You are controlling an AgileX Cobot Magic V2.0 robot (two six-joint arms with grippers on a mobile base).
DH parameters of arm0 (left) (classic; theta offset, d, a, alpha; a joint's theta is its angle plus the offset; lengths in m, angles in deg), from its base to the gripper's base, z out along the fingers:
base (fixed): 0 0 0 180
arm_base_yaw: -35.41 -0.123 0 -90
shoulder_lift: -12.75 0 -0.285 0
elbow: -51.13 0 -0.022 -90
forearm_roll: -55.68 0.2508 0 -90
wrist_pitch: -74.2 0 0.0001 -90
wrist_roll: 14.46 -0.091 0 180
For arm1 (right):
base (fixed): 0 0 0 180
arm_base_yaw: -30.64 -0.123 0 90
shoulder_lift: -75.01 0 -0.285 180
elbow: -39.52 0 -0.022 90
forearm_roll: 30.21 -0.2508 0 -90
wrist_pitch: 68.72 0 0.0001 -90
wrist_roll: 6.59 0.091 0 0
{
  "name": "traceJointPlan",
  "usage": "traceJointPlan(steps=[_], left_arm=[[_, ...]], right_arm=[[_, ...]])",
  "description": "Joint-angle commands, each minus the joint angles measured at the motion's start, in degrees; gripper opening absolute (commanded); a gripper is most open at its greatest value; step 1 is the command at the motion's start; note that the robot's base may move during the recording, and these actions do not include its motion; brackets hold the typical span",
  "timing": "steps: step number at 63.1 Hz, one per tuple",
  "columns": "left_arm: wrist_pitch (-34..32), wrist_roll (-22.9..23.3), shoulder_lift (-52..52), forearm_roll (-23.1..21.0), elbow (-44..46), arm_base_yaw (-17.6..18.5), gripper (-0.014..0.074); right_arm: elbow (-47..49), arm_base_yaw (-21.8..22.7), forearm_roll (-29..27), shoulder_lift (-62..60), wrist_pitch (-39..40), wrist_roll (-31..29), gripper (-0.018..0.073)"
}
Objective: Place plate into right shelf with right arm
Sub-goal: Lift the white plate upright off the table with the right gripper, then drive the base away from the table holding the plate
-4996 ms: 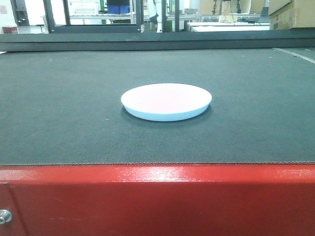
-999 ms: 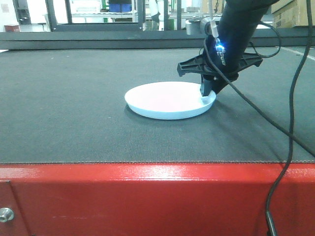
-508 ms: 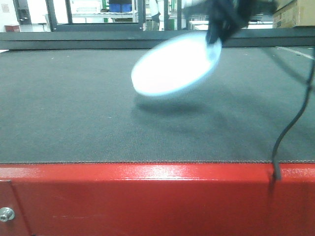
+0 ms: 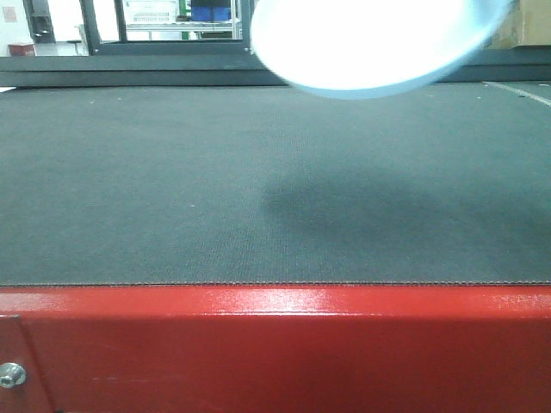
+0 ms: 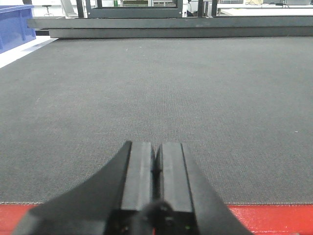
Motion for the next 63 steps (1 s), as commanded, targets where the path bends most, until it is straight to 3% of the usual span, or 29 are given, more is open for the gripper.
traceJointPlan(steps=[1,14,32,63], left_arm=[[-4.73,0.14,0.69,-0.22,-0.47,0.07,-0.0047],[-4.73,0.14,0.69,-0.22,-0.47,0.07,-0.0047],[-4.73,0.14,0.69,-0.22,-0.47,0.07,-0.0047],[-4.73,0.14,0.69,-0.22,-0.47,0.07,-0.0047]], right_arm=[[-3.40,0.18,2.95,-8.37,6.00,-0.34,0.0051],[-10.97,0.18,8.09,-25.26,5.20,-0.34,0.0051],[-12.37,0.18,9.69,-41.00,1.97,-0.34,0.0051],[-12.37,0.18,9.69,-47.78,5.39,-0.34,0.0051]])
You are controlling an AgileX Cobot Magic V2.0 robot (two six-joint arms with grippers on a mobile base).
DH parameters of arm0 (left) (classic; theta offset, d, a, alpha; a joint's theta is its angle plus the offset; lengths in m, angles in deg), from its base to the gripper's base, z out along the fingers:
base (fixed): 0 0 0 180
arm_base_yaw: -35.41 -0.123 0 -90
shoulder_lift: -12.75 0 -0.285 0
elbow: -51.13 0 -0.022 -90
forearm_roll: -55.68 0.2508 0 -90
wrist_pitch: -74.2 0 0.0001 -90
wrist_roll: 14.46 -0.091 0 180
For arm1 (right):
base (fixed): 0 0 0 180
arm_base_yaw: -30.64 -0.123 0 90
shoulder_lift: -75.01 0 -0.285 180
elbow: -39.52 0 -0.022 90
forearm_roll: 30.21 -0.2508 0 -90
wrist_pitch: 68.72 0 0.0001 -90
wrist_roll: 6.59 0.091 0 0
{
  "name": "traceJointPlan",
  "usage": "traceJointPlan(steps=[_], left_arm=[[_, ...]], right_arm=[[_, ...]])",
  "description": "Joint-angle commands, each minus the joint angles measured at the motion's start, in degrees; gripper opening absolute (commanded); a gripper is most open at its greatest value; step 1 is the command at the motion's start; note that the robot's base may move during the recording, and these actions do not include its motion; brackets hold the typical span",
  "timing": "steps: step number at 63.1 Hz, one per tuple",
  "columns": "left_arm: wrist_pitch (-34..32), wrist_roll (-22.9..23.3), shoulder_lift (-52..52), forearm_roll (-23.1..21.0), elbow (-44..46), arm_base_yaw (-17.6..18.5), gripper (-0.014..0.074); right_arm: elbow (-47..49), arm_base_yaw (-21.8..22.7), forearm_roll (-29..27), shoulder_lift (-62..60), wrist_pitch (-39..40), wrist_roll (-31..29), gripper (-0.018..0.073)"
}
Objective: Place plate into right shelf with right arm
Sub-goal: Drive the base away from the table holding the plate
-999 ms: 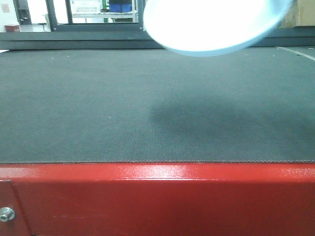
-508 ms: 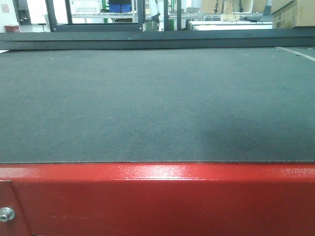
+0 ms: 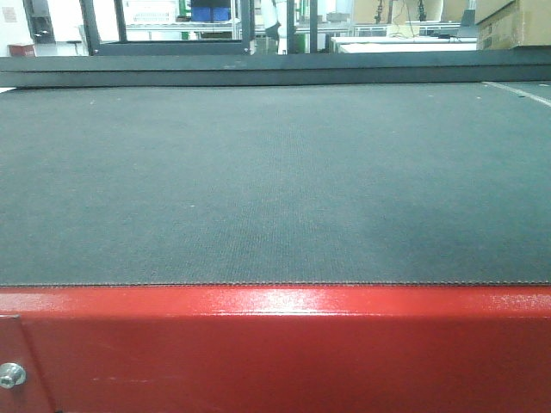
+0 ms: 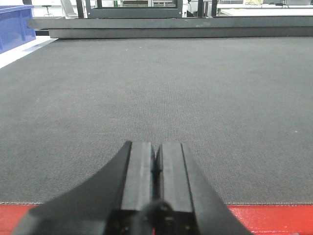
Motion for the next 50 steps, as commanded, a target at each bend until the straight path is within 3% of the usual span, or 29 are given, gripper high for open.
traceJointPlan(steps=[1,50], left_arm=[[-4.73,0.14,0.69,-0.22,-0.47,0.07,-0.0047],[-4.73,0.14,0.69,-0.22,-0.47,0.07,-0.0047]], right_arm=[[1.49,0.18,1.13,0.66,5.61,-0.22,0.0051],[1.49,0.18,1.13,0.66,4.79,-0.22,0.0051]])
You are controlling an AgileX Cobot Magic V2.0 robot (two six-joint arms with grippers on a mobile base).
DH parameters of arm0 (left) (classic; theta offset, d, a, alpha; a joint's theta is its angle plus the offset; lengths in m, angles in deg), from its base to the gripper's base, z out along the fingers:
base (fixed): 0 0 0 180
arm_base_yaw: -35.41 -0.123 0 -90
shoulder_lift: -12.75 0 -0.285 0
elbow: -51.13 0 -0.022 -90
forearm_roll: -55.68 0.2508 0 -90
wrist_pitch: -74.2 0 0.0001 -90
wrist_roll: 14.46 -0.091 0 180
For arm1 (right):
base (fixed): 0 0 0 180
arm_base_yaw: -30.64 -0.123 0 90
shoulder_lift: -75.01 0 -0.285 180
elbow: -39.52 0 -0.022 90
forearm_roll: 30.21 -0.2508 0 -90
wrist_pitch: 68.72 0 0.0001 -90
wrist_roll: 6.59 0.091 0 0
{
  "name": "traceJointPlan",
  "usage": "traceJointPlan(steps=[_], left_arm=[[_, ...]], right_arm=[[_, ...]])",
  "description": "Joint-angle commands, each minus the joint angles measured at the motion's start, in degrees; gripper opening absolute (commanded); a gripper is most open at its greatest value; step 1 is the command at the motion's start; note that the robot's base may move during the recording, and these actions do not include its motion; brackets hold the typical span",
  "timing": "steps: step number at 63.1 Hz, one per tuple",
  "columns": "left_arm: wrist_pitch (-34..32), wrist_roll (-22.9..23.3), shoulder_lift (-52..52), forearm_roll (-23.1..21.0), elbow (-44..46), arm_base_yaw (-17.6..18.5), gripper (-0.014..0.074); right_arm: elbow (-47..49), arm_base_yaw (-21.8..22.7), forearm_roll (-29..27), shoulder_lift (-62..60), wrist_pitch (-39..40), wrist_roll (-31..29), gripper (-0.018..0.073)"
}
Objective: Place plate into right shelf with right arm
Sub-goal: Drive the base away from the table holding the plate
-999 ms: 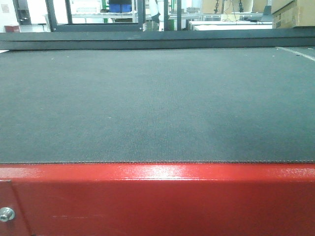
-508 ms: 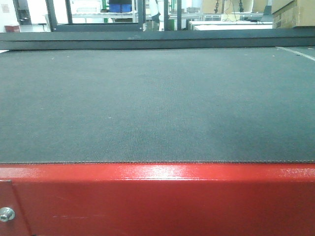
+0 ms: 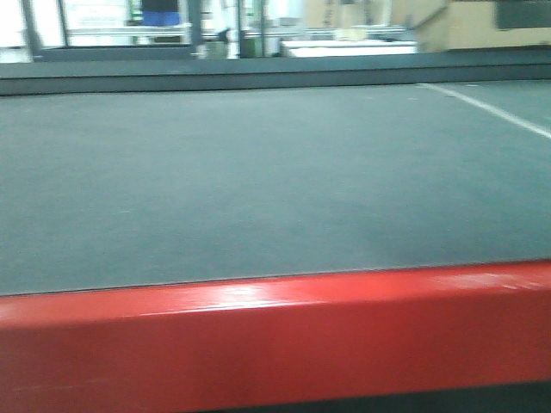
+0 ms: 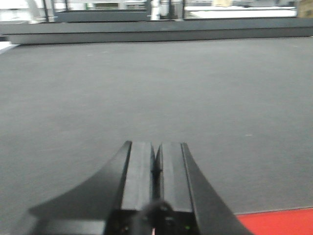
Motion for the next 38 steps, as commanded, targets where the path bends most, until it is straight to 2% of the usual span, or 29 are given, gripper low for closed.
traceJointPlan(steps=[1,38], left_arm=[[-4.73,0.14,0.69,-0.22,-0.47,0.07,-0.0047],[-4.73,0.14,0.69,-0.22,-0.47,0.07,-0.0047]], right_arm=[[1.49,0.18,1.13,0.66,4.79,-0.13,0.0051],[1.49,0.18,1.13,0.66,4.79,-0.13,0.0051]])
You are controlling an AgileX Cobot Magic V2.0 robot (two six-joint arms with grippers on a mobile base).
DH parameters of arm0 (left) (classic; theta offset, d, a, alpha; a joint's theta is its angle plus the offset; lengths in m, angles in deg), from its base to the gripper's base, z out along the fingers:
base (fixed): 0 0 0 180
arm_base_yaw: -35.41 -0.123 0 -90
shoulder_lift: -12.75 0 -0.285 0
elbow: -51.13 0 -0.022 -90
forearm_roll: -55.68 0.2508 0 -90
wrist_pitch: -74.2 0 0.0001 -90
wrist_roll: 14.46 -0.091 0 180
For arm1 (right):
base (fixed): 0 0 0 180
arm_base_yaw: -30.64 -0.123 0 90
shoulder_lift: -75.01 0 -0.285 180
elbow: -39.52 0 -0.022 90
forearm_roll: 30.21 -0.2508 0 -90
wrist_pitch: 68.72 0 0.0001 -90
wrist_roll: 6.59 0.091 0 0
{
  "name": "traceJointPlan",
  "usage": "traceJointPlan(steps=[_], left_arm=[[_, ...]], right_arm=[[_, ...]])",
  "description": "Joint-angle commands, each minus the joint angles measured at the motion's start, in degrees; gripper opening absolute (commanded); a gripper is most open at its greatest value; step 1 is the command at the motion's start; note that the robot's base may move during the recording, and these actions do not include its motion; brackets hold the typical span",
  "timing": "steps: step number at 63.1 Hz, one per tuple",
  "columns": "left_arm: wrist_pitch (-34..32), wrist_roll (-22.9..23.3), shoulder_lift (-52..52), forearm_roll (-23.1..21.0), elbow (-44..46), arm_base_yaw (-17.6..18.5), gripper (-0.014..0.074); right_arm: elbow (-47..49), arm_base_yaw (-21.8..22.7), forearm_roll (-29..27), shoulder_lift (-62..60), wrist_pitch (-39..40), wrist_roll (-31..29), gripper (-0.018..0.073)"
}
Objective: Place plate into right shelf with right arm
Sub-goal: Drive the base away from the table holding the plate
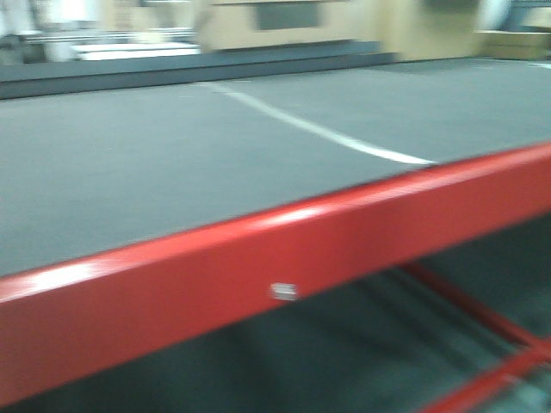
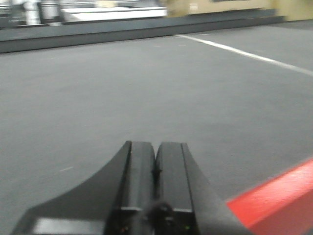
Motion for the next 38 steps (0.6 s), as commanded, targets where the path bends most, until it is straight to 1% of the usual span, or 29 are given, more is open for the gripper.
traceJointPlan(steps=[1,38], left_arm=[[-4.73,0.14,0.69,-0.22,-0.47,0.07,-0.0047],[-4.73,0.14,0.69,-0.22,-0.47,0.07,-0.0047]], right_arm=[[1.49,0.18,1.13,0.66,4.79,-0.13,0.0051],[1.49,0.18,1.13,0.66,4.79,-0.13,0.0051]])
